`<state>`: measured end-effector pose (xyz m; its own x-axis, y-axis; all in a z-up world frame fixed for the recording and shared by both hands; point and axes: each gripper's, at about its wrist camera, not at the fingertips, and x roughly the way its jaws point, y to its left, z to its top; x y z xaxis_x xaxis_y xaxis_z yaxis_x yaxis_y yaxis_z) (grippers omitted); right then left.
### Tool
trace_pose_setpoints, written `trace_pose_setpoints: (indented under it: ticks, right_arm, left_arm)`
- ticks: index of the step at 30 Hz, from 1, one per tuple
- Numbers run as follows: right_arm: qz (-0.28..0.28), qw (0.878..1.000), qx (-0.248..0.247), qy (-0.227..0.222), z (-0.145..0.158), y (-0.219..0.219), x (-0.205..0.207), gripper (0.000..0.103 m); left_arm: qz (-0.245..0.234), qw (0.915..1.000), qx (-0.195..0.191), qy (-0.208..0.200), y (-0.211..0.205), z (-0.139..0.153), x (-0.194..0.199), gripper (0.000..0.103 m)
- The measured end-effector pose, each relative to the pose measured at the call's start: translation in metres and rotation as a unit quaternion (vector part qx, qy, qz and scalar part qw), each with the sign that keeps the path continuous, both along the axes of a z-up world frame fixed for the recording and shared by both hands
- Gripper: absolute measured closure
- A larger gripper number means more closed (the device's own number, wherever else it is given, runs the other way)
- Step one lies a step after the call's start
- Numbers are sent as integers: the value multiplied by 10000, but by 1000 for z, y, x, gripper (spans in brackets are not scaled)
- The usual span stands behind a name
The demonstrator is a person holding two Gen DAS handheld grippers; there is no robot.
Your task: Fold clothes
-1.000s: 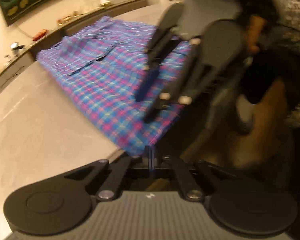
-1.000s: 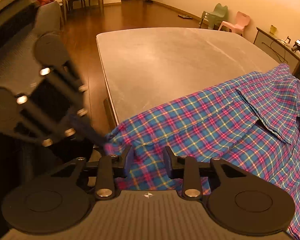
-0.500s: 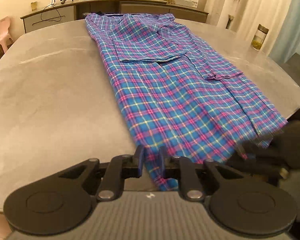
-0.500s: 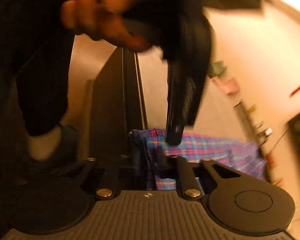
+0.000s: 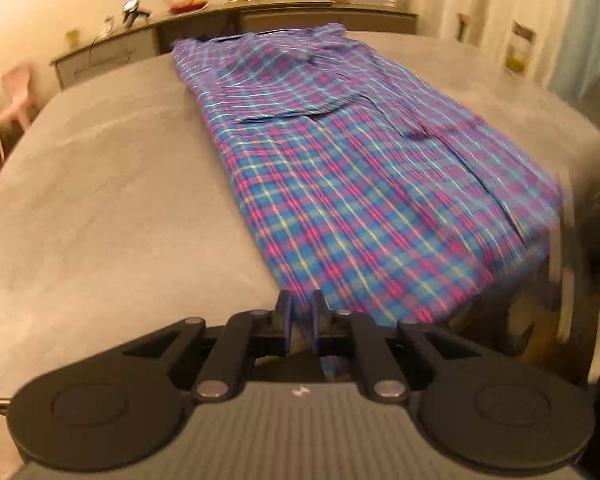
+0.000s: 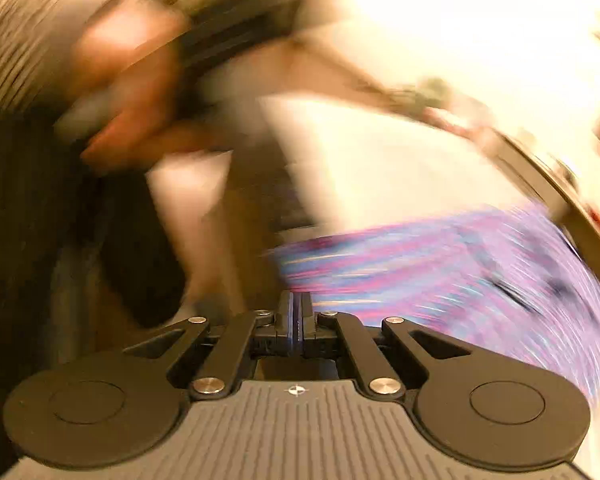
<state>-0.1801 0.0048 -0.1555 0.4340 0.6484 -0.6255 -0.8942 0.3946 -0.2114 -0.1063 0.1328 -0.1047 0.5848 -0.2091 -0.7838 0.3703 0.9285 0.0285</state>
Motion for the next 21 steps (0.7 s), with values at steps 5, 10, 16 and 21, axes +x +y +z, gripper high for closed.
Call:
trace_pose_setpoints:
  ticks: [5,10,16,21]
  right_arm:
    - [-1831,9807,376,570,15,-67,75,101]
    - [-2725,9543,657,1037,16,-114,137,71]
    - [-3187,9319,715,1576,-19,-159,139,69]
    - [-3389,9191,1237,1587,-16,-197,102,17]
  left_arm:
    - [44,9980,-320,-536,2,25,-3,90]
    - [87,9995,-182,-255,-12,16,8,87]
    - [231,9993,-279,24,-6,-1,-13,86]
    - [1226,9852,-1192,130,25,2,-31,37]
